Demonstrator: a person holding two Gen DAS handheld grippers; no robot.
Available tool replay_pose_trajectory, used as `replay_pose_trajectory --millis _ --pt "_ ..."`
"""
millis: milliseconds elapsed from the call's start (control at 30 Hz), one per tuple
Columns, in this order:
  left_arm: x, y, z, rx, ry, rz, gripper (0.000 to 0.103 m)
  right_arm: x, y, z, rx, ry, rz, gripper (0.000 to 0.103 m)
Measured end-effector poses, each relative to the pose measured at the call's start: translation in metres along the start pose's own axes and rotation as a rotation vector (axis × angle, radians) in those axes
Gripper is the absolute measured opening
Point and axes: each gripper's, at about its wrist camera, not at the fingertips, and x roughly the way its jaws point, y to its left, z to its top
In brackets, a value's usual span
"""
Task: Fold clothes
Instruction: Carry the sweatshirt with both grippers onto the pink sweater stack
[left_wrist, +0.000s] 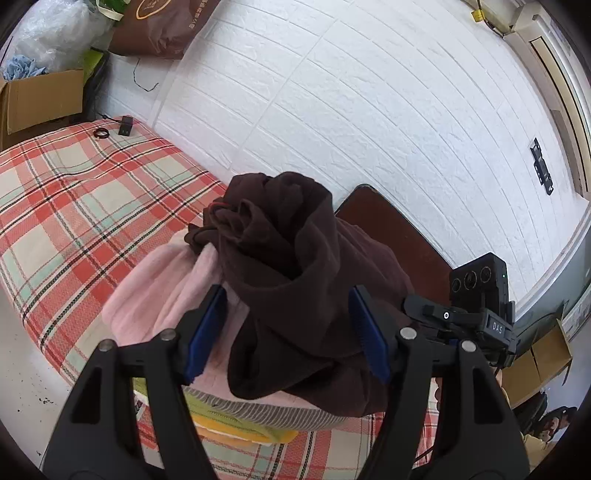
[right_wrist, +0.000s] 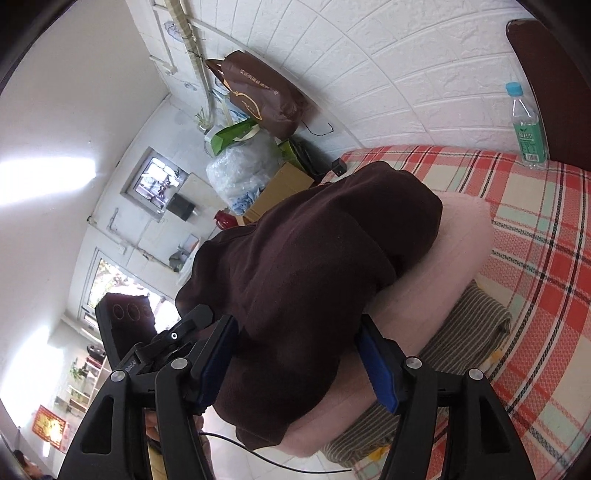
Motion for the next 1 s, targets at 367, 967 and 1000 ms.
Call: replay_pose_trajectory --millis 367,967,1000 --pt "-0.017 -0.004 -0.006 0.021 -0.027 0.039 0.072 -0.007 -0.002 -0.006 0.007 0.004 0.011 0.07" --pt "-0.054 -0.027 -0.043 0.117 -0.12 0.164 0.08 -0.02 0.007 -0.014 -0.102 -0.028 -0.021 0.071" --pt "-0.051 -0.027 -0.043 0.116 -0.115 0.163 0.08 -0.019 0.007 -0.013 -0.102 -0.028 -0.019 0.071"
